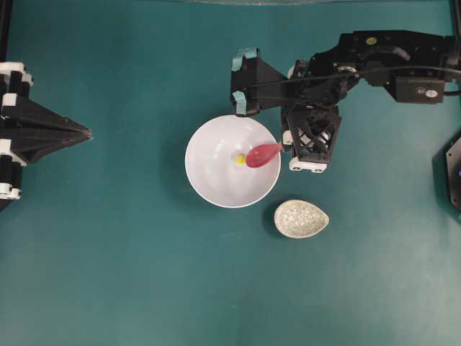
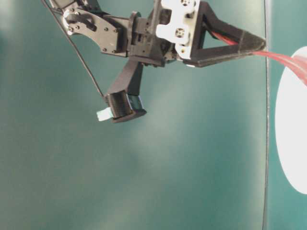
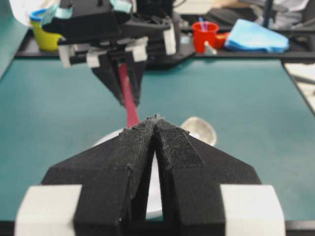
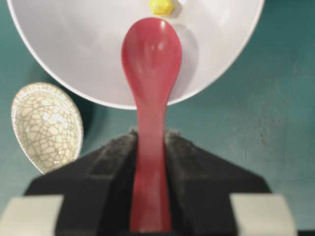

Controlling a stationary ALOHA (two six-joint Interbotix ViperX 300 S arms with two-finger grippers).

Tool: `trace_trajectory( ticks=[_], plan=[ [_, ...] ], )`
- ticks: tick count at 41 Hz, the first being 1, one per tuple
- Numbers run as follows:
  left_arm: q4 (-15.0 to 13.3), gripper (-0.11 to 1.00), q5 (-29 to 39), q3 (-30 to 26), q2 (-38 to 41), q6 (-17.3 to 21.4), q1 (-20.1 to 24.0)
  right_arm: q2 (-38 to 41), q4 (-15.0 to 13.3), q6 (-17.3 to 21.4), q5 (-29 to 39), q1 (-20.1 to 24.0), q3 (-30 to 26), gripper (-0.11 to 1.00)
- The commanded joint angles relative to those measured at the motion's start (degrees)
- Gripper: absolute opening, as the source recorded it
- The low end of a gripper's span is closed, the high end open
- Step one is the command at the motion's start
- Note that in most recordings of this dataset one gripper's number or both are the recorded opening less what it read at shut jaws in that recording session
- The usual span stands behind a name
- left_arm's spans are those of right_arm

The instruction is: Scoop the yellow hexagonal prism block from the bowl with a spoon using the right arm.

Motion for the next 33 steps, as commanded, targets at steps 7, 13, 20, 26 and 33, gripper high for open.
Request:
trace_trajectory(
  ticks=[7, 13, 20, 26, 33],
  plan=[
    [0.09, 0.03, -0.53, -1.58, 0.53, 0.09, -0.09, 0.35, 0.0, 0.0, -0.26, -0.09, -1.41, 0.22],
    [0.18, 0.03, -0.62, -1.58, 0.53, 0.09, -0.09, 1.58, 0.0, 0.0, -0.35, -0.09, -1.41, 0.22],
    [0.18, 0.03, -0.62, -1.58, 0.44, 0.18, -0.09, 2.81, 0.0, -0.09, -1.67, 0.09, -1.58, 0.22],
    [0.18, 0.03, -0.7, -1.58, 0.53, 0.09, -0.09, 3.78, -0.09, -0.09, -3.78, 0.44, -2.55, 0.22],
    [0.18, 0.03, -0.79, -1.58, 0.53, 0.18, -0.09, 5.01, -0.09, -0.18, -5.71, 0.62, -4.13, 0.21]
  ],
)
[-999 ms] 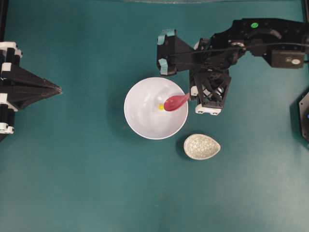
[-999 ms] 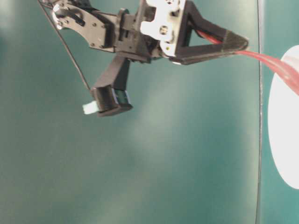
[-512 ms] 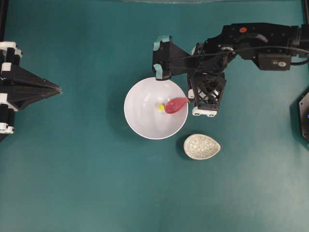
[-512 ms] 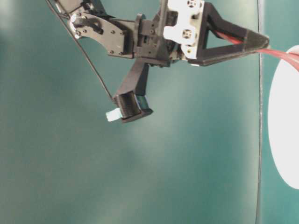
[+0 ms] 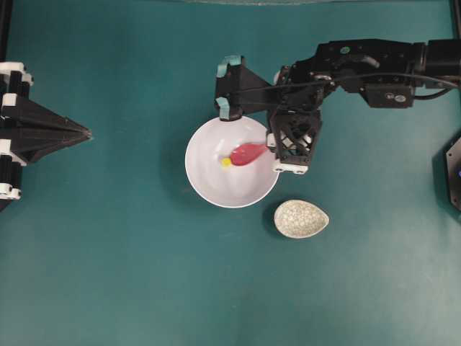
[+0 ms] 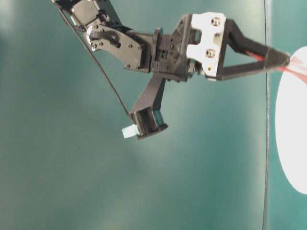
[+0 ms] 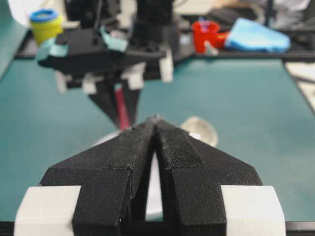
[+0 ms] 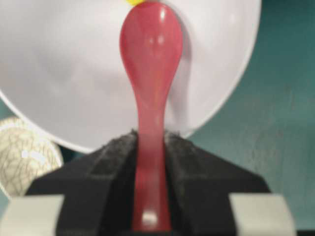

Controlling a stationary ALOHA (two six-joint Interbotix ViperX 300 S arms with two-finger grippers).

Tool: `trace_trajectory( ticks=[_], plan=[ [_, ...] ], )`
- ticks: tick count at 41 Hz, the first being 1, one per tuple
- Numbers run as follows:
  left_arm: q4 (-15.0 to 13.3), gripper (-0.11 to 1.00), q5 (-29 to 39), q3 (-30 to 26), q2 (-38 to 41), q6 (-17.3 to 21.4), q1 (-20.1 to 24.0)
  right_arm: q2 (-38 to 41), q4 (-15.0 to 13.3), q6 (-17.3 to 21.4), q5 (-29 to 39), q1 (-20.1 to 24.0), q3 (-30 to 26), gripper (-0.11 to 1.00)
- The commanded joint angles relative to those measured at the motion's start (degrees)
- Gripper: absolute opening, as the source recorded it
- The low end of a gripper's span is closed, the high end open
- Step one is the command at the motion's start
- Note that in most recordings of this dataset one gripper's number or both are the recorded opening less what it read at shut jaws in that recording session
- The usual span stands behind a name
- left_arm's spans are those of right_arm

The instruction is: Scoop the yellow hexagonal prism block from the bowl with a spoon using the right arm.

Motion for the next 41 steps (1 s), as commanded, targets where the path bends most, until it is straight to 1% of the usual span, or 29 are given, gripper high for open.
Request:
trace_trajectory(
  ticks=[1, 10, 15, 21, 29, 35, 41],
  plan=[
    [0.18, 0.03, -0.7, -1.58, 0.44, 0.09, -0.09, -0.44, -0.09, -0.18, -0.97, 0.35, -2.02, 0.21],
    [0.18, 0.03, -0.88, -1.58, 0.44, 0.09, -0.09, 0.62, -0.09, -0.53, -1.58, 0.88, -3.25, 0.21],
    [0.18, 0.03, -0.88, -1.58, 0.44, 0.09, -0.09, 0.62, -0.09, -0.18, -3.78, 0.88, -3.6, 0.21],
    [0.18, 0.03, -0.88, -1.58, 0.53, 0.09, -0.09, 0.35, -0.09, 0.09, -4.31, 0.88, -5.45, 0.21],
    [0.18, 0.03, -0.88, -1.67, 0.53, 0.09, -0.09, -2.29, -0.26, 0.18, -0.18, 0.88, -8.0, 0.21],
    [0.18, 0.03, -0.88, -1.67, 0.53, 0.09, -0.09, -5.1, -0.62, 0.26, 4.92, 0.88, -7.73, 0.21],
    [0.18, 0.03, -0.88, -1.67, 0.53, 0.09, -0.09, -6.24, -0.53, 0.44, 8.96, 0.88, -6.5, 0.21]
  ],
)
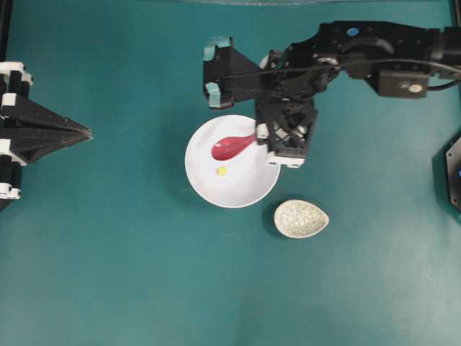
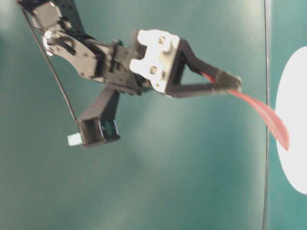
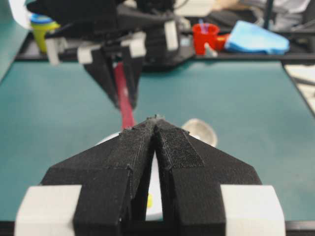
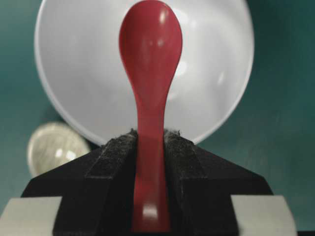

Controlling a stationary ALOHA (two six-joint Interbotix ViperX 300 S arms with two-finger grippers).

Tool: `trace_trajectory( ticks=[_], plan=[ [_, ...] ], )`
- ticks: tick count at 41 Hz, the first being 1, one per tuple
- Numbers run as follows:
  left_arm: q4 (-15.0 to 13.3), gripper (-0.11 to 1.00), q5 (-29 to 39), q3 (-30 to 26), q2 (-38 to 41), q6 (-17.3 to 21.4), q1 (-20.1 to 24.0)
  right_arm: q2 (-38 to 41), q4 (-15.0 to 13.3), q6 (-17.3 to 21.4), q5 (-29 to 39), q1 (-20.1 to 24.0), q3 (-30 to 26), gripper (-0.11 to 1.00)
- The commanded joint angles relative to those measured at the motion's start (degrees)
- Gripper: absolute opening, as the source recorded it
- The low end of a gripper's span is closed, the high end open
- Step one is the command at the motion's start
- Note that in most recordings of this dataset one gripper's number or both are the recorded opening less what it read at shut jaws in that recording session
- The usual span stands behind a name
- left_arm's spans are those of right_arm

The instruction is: Scoop the yellow hexagonal prism block from the bowl with a spoon using the right arm.

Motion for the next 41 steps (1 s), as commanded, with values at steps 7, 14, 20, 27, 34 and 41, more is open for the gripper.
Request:
trace_trajectory(
  ticks=[7, 14, 20, 27, 34, 41],
  plan=[
    [0.18, 0.03, -0.62, -1.58, 0.53, 0.09, -0.09, -2.37, 0.0, 0.09, 1.58, 1.05, 1.85, 0.21],
    [0.18, 0.03, -0.62, -1.67, 0.44, 0.0, -0.09, -1.67, 0.0, 0.0, -1.41, 2.11, 4.92, 0.21],
    [0.18, 0.03, -0.62, -1.67, 0.53, 0.09, -0.09, -0.62, 0.09, 0.09, -3.69, 2.72, 5.98, 0.21],
    [0.18, 0.03, -0.62, -1.58, 0.53, 0.09, -0.09, 0.44, 0.09, 0.09, -5.54, 2.64, 5.98, 0.21],
    [0.18, 0.03, -0.62, -1.67, 0.44, 0.09, -0.09, 1.41, 0.18, 0.09, -7.12, 2.72, 5.98, 0.21],
    [0.18, 0.03, -0.7, -1.67, 0.44, 0.0, -0.09, 2.29, 0.09, 0.09, -7.73, 2.64, 5.98, 0.21]
  ],
)
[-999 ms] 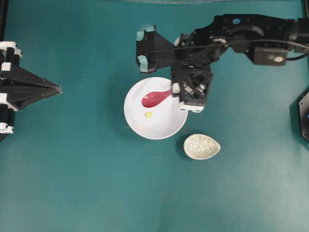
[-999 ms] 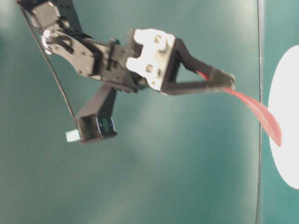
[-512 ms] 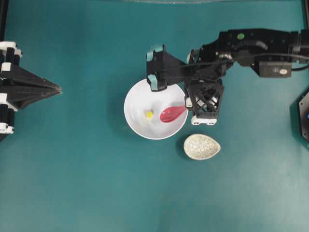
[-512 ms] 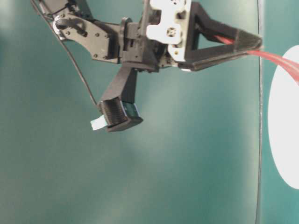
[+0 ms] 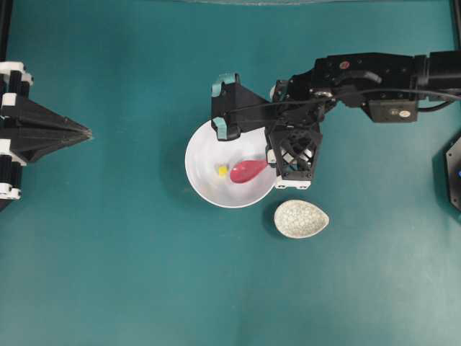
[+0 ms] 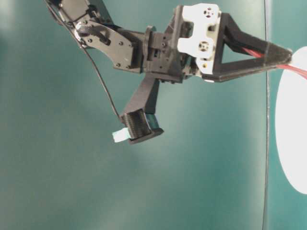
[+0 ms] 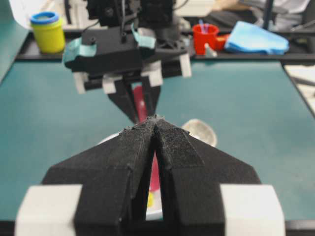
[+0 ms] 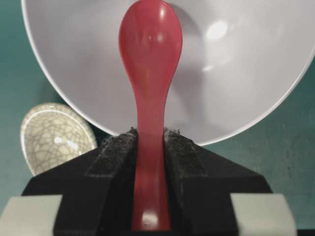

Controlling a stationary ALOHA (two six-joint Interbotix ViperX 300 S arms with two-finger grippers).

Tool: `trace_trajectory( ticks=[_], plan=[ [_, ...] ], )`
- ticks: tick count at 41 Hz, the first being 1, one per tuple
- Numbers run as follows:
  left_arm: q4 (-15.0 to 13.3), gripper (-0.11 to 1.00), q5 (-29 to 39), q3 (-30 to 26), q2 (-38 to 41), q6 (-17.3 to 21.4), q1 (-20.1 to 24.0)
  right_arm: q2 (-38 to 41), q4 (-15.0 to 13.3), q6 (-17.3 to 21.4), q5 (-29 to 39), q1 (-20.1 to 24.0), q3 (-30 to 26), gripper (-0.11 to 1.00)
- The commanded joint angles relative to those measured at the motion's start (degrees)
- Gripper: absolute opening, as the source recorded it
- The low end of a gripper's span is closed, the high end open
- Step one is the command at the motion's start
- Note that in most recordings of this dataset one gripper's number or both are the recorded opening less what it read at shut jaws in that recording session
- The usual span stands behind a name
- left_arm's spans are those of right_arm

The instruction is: Scoop the yellow hexagonal prism block from the bowl with a spoon using the right arm.

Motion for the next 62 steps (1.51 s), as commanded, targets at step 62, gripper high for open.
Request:
trace_trajectory(
  ticks=[62],
  plan=[
    [0.18, 0.03, -1.32, -1.76, 0.44, 0.0, -0.09, -2.55, 0.09, 4.57, -13.62, 0.09, -1.93, 0.21]
  ],
)
